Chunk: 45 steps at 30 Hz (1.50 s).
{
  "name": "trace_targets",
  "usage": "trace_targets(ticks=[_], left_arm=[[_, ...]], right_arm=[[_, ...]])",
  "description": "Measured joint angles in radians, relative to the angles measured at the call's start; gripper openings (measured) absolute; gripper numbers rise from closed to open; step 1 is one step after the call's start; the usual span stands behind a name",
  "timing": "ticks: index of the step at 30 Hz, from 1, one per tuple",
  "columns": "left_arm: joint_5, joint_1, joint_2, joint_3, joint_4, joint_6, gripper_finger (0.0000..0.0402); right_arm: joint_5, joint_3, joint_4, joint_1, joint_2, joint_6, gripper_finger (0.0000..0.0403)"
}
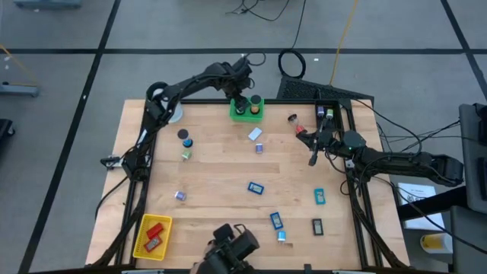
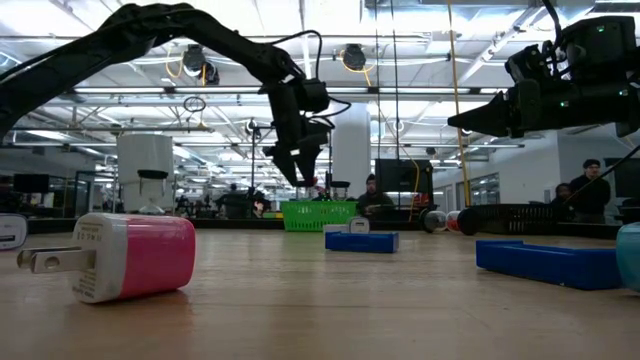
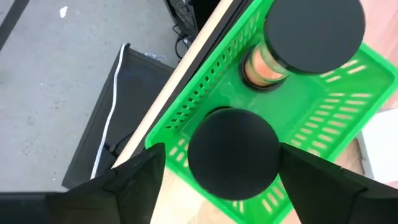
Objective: Pick & Place Office items
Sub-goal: Put the white hourglass into the green basket, then put the top blue timer into the yellow basket
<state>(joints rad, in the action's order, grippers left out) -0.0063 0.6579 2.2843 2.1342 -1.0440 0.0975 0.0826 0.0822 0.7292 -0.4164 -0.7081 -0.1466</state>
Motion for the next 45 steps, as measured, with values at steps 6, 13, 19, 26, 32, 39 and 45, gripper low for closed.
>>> trace_targets(ticks=[6,13,19,26,32,39,45], left_arm=[[-0.044,0.000,-0.055,0.000,-0.004,0.034,0.0322],[-0.101,-0.014,-0.144,0.001,-0.023,0.040,0.0270],[-0.093,-0.087,-0.237,-0.123,0.135,0.063,0.0146],[-0.011,-0.172,-0.487,-0.668,0.698,0.038,0.0011],[-0.005,-0.203,-0.765,-1.151,1.247,-0.054,0.0026],[0.065,-0.201,-0.908,-1.449,1.464,-0.153,0.0015],[0.078,-0.223,-0.901,-1.624,1.800,-0.131,0.0010]], right_arm=[[0.000,0.000,0.000,0.000,0.000,0.000,0.0000],[-0.002,0.000,-0.001,0.000,0.000,0.000,0.0000],[-0.009,0.000,-0.006,0.000,0.000,0.003,0.0000],[-0.111,0.026,-0.028,0.000,0.000,-0.019,0.0000],[-0.158,0.101,-0.150,0.000,0.000,-0.022,0.0000],[-0.271,0.208,-0.401,0.000,-0.002,0.065,0.0000],[-0.267,0.292,-0.555,0.000,-0.056,0.212,0.0000]])
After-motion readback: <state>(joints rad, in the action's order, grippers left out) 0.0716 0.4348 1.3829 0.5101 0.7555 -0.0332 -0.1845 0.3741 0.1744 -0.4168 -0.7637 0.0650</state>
